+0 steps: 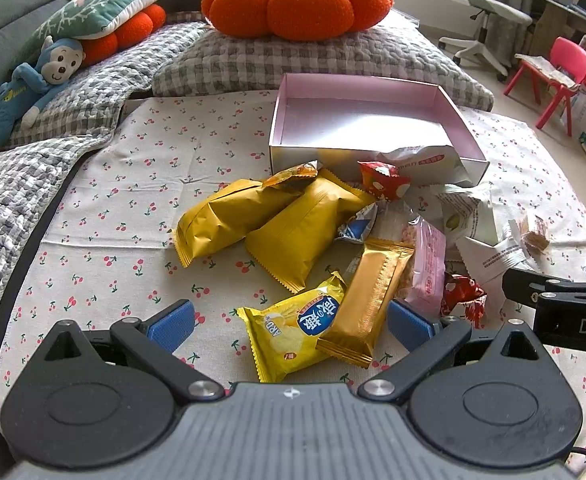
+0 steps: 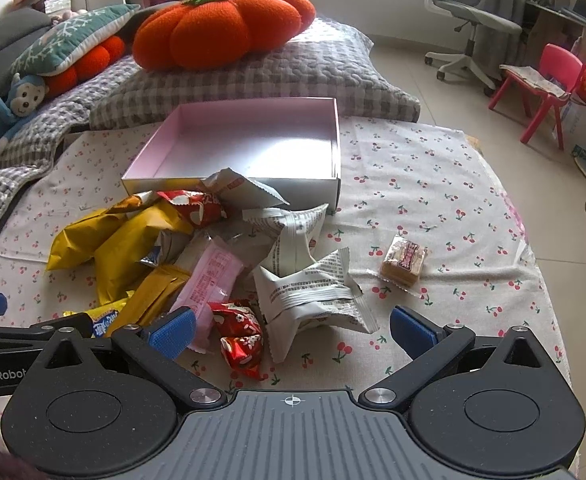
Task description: Organize snacks
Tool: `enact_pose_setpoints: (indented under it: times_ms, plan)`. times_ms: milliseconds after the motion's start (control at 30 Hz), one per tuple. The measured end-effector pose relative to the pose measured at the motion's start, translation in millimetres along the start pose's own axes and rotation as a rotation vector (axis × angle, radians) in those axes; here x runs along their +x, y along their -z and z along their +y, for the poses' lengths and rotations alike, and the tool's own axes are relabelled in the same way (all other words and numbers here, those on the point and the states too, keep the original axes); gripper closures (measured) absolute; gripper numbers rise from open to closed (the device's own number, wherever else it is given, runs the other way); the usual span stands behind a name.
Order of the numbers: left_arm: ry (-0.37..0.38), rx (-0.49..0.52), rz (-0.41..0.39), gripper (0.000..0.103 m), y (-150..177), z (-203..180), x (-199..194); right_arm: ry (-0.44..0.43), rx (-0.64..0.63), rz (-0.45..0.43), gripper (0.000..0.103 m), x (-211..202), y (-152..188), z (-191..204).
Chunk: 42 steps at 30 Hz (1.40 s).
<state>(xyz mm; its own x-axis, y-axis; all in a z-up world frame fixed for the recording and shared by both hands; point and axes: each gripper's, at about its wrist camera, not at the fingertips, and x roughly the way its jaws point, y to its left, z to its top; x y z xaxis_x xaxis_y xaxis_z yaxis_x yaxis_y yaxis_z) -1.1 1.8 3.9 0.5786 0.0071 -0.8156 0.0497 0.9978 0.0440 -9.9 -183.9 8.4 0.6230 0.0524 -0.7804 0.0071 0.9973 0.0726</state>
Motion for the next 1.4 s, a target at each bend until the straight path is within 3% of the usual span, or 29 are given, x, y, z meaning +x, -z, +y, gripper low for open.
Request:
enact_pose_setpoints:
  times_ms: [1233, 1400]
  plan:
    - [-0.008, -0.007, -0.006, 0.000, -0.9, 2.3, 1.2, 0.005, -0.004, -0.006, 0.000, -1.7, -1.3, 1.4]
    - [-0.001, 0.014, -0.020, 0.000, -3.4, 2.9, 2.8, 0.059, -0.056, -0.035, 0.000, -0.3, -3.2, 6.8]
